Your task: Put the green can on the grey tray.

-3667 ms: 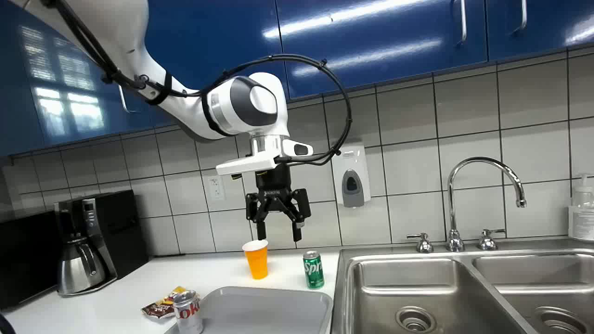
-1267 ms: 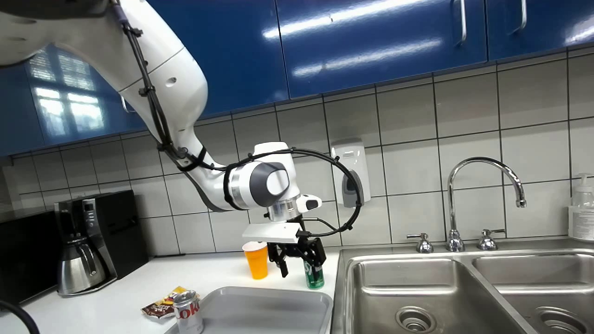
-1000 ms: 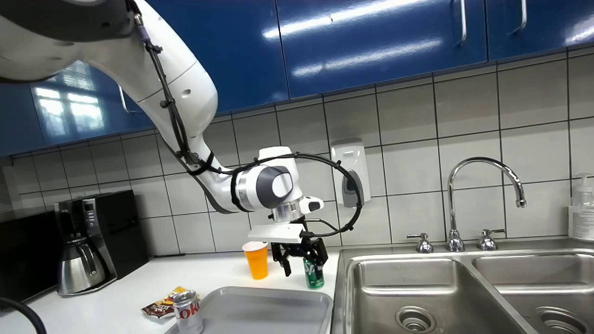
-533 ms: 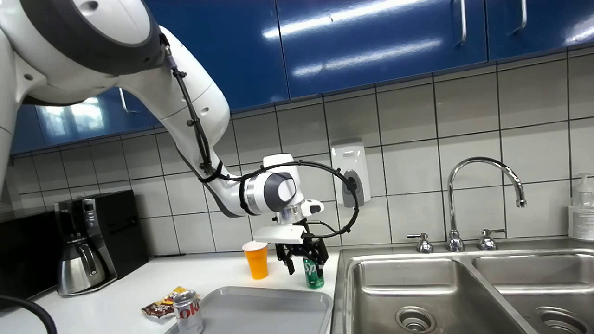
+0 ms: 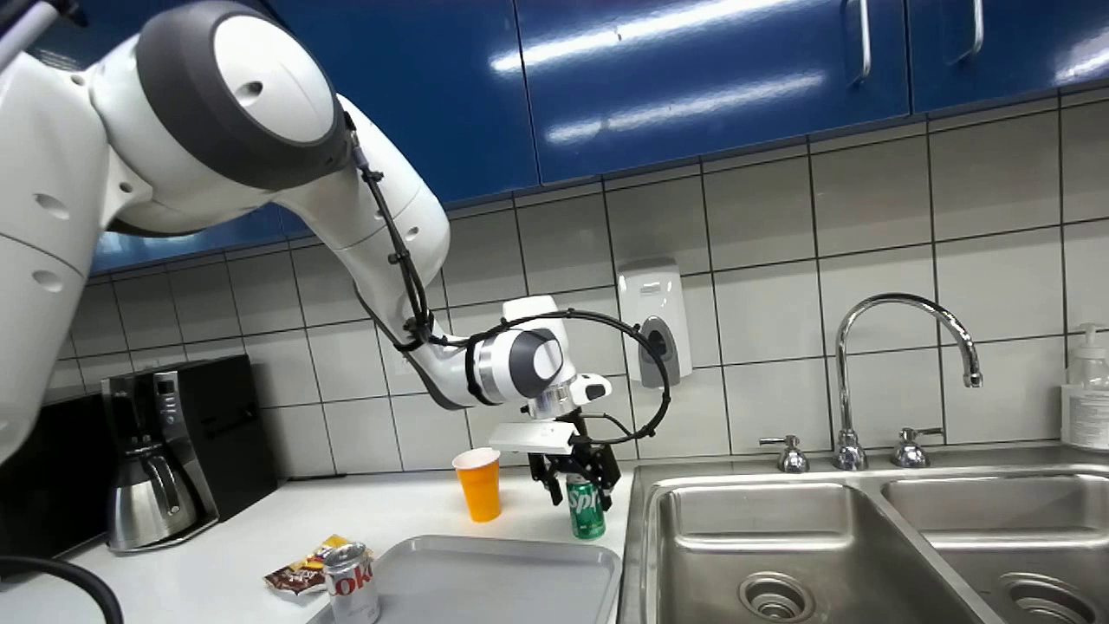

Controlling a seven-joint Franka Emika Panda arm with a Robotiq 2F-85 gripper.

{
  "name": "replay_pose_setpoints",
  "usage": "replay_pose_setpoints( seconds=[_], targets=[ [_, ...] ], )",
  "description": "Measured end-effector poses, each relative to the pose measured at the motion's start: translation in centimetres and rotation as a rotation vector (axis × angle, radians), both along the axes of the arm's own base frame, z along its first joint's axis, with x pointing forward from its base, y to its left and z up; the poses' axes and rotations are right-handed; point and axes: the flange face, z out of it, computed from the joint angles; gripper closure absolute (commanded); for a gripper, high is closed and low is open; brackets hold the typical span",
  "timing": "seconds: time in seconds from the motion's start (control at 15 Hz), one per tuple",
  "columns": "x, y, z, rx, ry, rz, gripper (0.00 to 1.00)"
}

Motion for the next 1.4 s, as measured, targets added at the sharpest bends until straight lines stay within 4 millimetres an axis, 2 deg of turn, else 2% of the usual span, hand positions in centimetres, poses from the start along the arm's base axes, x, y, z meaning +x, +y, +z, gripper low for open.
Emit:
replay_pose_setpoints(
  seconds=[0.8,0.87,1.2,1.4],
  targets=[
    [4.3,0.0,-1.7,0.015,0.025,-0.067,0.0],
    [4.5,0.0,-1.8,0.019,0.025,-0.071,0.18],
    [5.2,-0.1,-2.0,0.021,0.023,-0.083,0.58],
    [5.4,-0.2,-1.8,0.022,0.024,-0.089,0.6]
  ],
)
